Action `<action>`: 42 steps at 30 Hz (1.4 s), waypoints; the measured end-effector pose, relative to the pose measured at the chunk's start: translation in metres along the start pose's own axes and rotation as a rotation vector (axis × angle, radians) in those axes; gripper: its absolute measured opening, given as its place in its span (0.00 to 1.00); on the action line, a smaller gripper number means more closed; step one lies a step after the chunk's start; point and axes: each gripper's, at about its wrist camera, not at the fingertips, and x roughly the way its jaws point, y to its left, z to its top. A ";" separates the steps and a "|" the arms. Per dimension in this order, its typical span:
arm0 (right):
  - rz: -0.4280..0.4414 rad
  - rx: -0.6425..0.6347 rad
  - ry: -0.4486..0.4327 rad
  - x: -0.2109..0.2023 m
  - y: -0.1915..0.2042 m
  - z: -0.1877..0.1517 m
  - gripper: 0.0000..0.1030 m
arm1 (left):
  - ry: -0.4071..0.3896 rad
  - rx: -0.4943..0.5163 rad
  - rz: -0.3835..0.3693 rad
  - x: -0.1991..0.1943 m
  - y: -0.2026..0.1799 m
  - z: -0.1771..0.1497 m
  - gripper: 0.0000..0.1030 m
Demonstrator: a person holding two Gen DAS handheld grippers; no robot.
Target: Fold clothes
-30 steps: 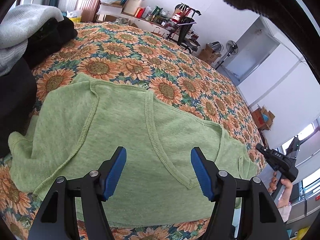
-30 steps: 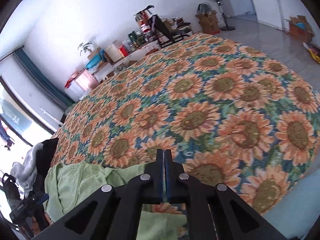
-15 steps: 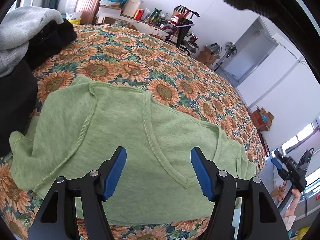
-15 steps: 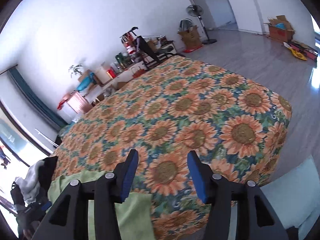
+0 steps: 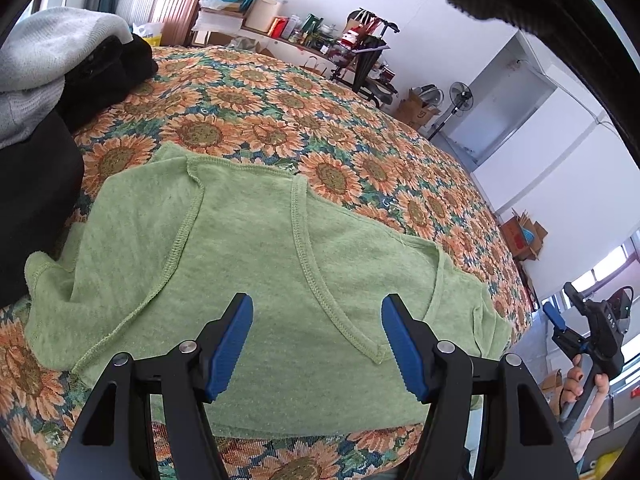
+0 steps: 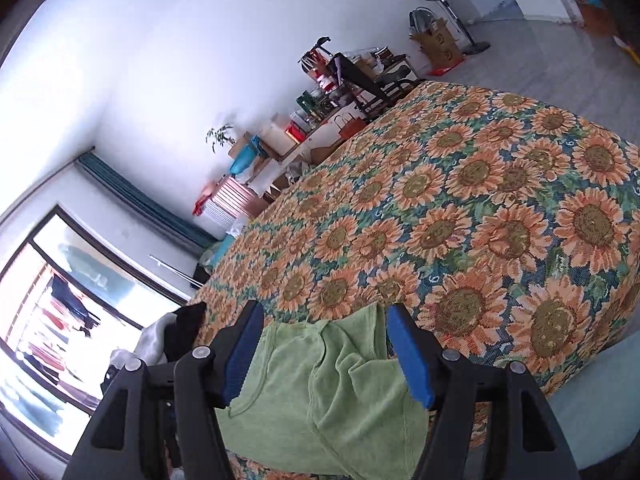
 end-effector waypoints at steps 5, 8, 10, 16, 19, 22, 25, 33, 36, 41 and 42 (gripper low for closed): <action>-0.169 -0.353 0.054 0.030 0.050 -0.034 0.03 | 0.011 0.015 0.021 0.005 0.000 -0.002 0.65; -0.192 -0.551 0.146 0.057 0.077 -0.063 0.03 | 0.018 0.047 0.050 0.010 -0.007 -0.003 0.65; -0.191 -0.652 0.173 0.071 0.090 -0.078 0.06 | 0.027 0.096 0.099 0.014 -0.016 -0.002 0.65; -0.198 -0.823 0.237 0.100 0.101 -0.102 0.31 | 0.065 0.305 0.189 0.025 -0.059 -0.006 0.50; -0.223 -0.853 0.263 0.113 0.095 -0.101 0.31 | 0.080 0.389 0.158 0.034 -0.084 -0.010 0.32; -0.205 -0.864 0.258 0.118 0.091 -0.097 0.30 | 0.100 0.459 0.090 0.046 -0.109 -0.015 0.26; -0.169 -0.877 0.245 0.118 0.092 -0.096 0.30 | 0.127 0.480 -0.004 0.062 -0.127 -0.020 0.13; -0.159 -0.854 0.286 0.128 0.080 -0.094 0.20 | 0.214 0.486 -0.037 0.097 -0.155 -0.024 0.06; -0.150 -0.846 0.282 0.126 0.077 -0.091 0.20 | 0.209 0.486 -0.057 0.098 -0.162 -0.021 0.06; -0.143 -0.844 0.284 0.127 0.073 -0.085 0.20 | 0.253 0.443 -0.107 0.109 -0.164 -0.015 0.07; -0.146 -0.851 0.284 0.128 0.073 -0.086 0.20 | 0.263 0.441 -0.098 0.112 -0.164 -0.016 0.07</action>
